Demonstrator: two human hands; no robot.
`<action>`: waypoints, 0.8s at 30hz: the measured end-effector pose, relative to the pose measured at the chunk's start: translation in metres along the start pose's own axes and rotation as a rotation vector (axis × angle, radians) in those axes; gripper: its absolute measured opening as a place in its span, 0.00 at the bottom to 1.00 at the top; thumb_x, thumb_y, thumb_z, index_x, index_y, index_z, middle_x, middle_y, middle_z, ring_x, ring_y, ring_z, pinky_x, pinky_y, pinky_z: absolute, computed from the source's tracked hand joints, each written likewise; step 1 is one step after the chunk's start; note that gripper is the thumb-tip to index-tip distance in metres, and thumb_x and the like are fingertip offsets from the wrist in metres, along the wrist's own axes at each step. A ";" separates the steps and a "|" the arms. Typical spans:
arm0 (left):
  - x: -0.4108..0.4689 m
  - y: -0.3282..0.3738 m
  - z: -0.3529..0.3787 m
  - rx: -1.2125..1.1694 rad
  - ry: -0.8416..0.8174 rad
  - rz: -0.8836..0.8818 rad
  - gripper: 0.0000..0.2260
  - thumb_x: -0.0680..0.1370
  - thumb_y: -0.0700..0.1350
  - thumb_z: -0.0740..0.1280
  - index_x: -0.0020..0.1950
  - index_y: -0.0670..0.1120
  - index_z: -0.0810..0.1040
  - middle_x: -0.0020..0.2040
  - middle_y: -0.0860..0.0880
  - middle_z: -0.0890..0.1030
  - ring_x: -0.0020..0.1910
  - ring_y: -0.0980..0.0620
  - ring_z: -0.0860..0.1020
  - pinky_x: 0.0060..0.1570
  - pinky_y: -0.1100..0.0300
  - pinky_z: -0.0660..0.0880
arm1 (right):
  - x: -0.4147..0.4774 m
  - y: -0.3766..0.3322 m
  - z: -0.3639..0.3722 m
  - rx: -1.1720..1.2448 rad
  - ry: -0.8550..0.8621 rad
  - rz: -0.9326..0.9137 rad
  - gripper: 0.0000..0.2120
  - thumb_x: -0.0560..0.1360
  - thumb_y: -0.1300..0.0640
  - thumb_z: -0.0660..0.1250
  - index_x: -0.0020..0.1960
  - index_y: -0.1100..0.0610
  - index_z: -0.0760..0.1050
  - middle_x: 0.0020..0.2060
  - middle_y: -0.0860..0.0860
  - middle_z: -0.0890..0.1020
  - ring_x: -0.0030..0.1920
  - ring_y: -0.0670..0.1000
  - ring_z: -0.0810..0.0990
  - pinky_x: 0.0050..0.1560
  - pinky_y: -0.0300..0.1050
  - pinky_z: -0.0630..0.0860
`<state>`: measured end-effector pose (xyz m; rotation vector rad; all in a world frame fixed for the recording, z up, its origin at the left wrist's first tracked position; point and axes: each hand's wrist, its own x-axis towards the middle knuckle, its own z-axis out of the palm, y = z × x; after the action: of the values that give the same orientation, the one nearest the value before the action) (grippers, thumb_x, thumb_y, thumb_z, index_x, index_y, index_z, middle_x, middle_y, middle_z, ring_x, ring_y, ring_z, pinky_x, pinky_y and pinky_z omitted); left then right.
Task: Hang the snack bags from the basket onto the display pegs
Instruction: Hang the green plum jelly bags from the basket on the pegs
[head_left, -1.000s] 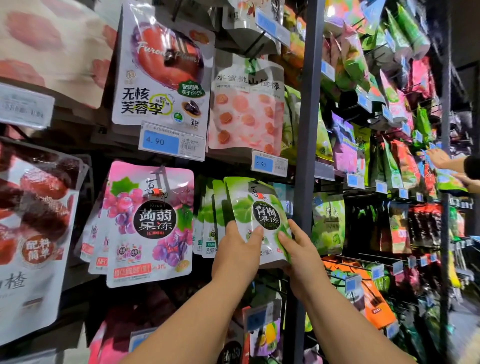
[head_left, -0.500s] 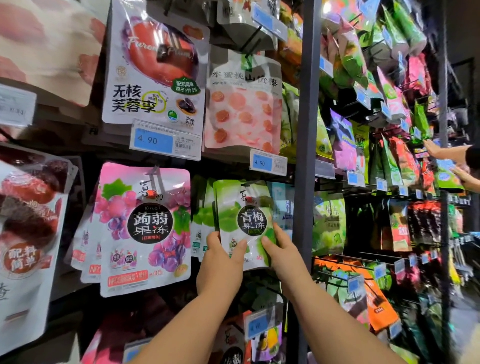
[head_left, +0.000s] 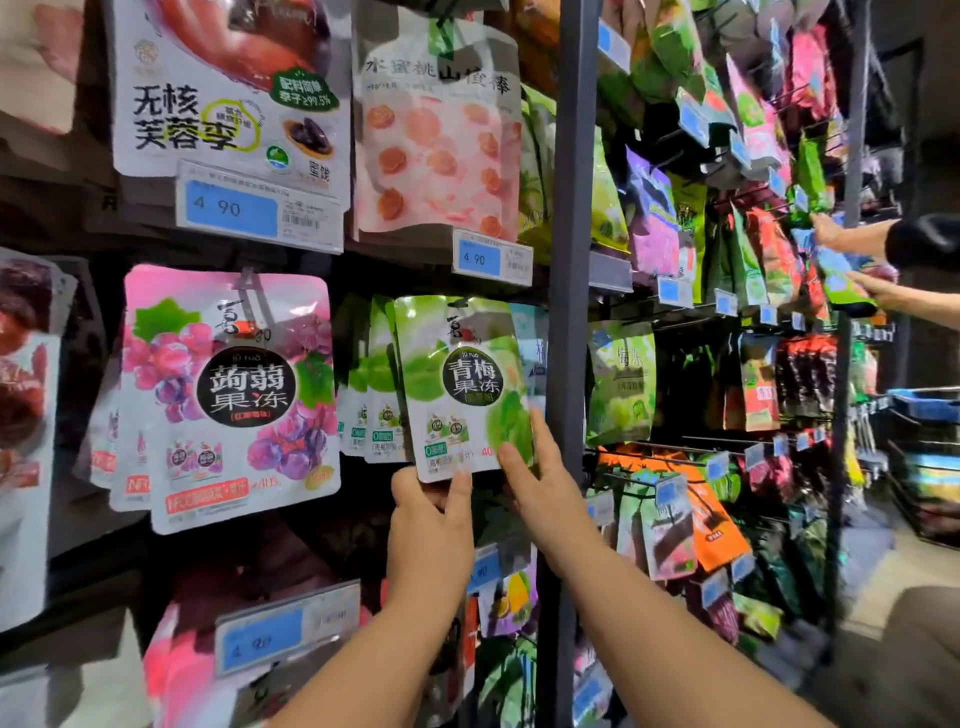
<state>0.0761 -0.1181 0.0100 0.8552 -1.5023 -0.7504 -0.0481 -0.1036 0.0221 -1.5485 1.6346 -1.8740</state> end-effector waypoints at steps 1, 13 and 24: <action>-0.005 -0.001 0.002 -0.010 -0.003 -0.004 0.16 0.81 0.52 0.62 0.61 0.43 0.64 0.42 0.52 0.75 0.37 0.57 0.72 0.33 0.62 0.65 | -0.003 0.002 -0.002 -0.023 0.000 -0.004 0.31 0.80 0.44 0.62 0.78 0.36 0.50 0.64 0.45 0.74 0.65 0.50 0.75 0.68 0.56 0.71; -0.114 -0.054 0.072 0.046 -0.377 0.057 0.11 0.80 0.50 0.65 0.48 0.45 0.66 0.30 0.52 0.73 0.32 0.51 0.72 0.35 0.55 0.67 | -0.113 0.066 -0.097 -0.284 -0.038 0.111 0.09 0.82 0.54 0.61 0.63 0.48 0.71 0.43 0.48 0.77 0.42 0.48 0.76 0.47 0.42 0.73; -0.251 -0.114 0.134 0.668 -1.055 0.358 0.15 0.79 0.64 0.56 0.52 0.54 0.71 0.54 0.51 0.82 0.55 0.45 0.78 0.45 0.54 0.69 | -0.289 0.166 -0.292 -0.830 -0.362 0.892 0.19 0.76 0.52 0.72 0.65 0.54 0.75 0.50 0.48 0.78 0.53 0.51 0.79 0.48 0.33 0.72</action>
<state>-0.0364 0.0341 -0.2309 0.6234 -2.8637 -0.4110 -0.2295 0.2174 -0.2237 -0.9323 2.4470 -0.4479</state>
